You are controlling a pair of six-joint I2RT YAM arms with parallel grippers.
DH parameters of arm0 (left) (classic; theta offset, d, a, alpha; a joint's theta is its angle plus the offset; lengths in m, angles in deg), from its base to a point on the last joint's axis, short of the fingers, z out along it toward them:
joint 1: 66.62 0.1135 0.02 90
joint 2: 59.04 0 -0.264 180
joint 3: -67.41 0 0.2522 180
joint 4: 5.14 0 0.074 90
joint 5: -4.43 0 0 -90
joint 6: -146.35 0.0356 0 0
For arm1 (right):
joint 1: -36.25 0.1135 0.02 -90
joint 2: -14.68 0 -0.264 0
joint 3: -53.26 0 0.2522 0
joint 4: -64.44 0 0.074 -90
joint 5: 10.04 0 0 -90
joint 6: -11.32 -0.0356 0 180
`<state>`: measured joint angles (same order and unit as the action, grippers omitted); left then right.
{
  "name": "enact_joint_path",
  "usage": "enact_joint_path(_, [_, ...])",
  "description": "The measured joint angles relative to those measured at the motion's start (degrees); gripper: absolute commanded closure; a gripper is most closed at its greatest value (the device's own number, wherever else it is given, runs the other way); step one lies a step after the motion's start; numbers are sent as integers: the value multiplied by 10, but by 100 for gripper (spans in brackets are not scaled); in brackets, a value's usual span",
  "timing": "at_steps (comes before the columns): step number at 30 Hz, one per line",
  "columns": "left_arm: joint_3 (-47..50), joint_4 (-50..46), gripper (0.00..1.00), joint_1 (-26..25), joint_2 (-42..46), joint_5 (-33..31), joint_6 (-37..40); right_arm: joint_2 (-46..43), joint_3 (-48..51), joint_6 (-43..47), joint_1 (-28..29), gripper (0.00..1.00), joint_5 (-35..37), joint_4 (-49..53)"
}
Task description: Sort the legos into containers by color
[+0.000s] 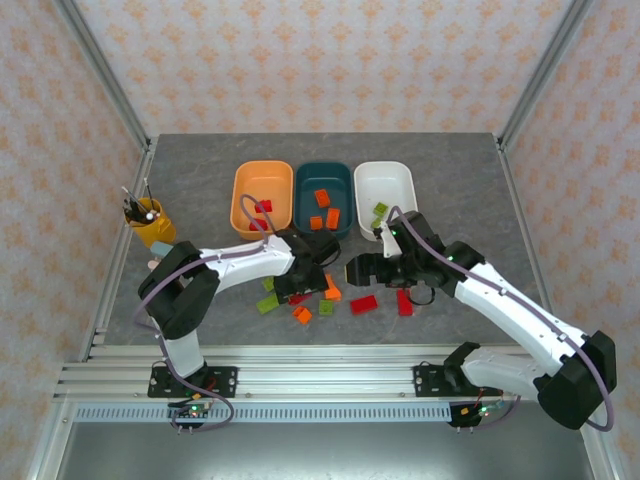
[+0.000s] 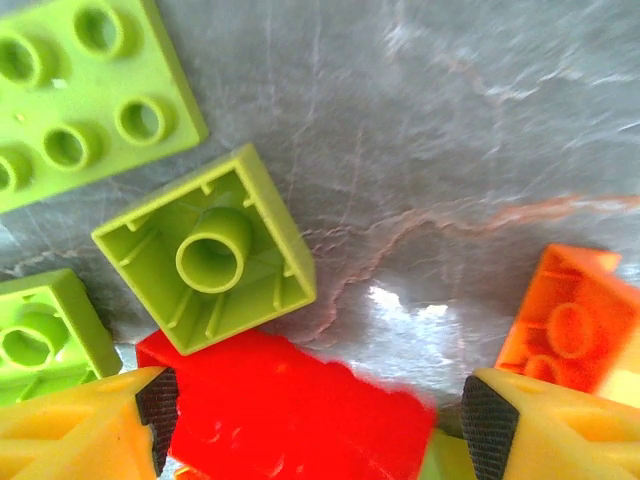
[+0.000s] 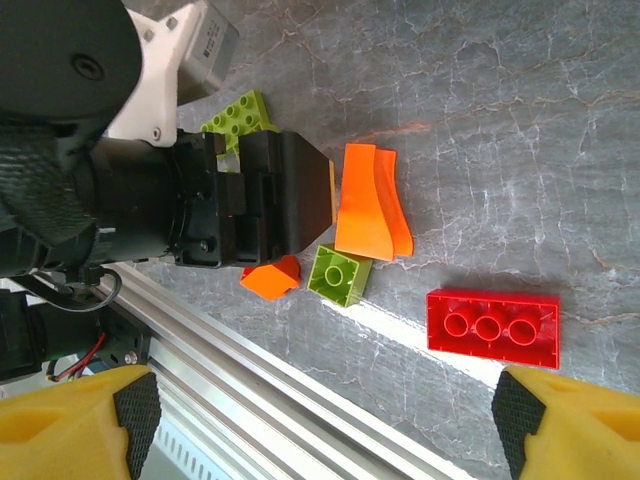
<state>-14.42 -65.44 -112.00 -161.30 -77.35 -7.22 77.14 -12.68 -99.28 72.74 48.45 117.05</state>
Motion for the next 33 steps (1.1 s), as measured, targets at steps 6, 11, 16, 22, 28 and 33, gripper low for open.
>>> enact_joint_path(6, [-21, -11, 25, 0, 0, -10, 11, 8, -2, -4, 0, 13, 0, -9])
enact_joint_path(11, [-21, -22, 19, 0, 0, -15, 20, 13, -2, -4, 0, 13, 0, -12])
enact_joint_path(16, [-17, -32, 13, 0, 3, -17, 26, 13, -2, -4, 0, 13, 0, -12])
enact_joint_path(22, [53, 7, 13, 0, 35, 5, -13, 13, -2, -4, 0, 13, 0, -12])
enact_joint_path(28, [60, 44, 12, 0, 42, 6, -69, 13, -2, -4, 0, 13, 0, -12])
enact_joint_path(33, [62, 71, 15, 0, 48, 6, -120, 13, -2, -4, 0, 14, 0, -12])
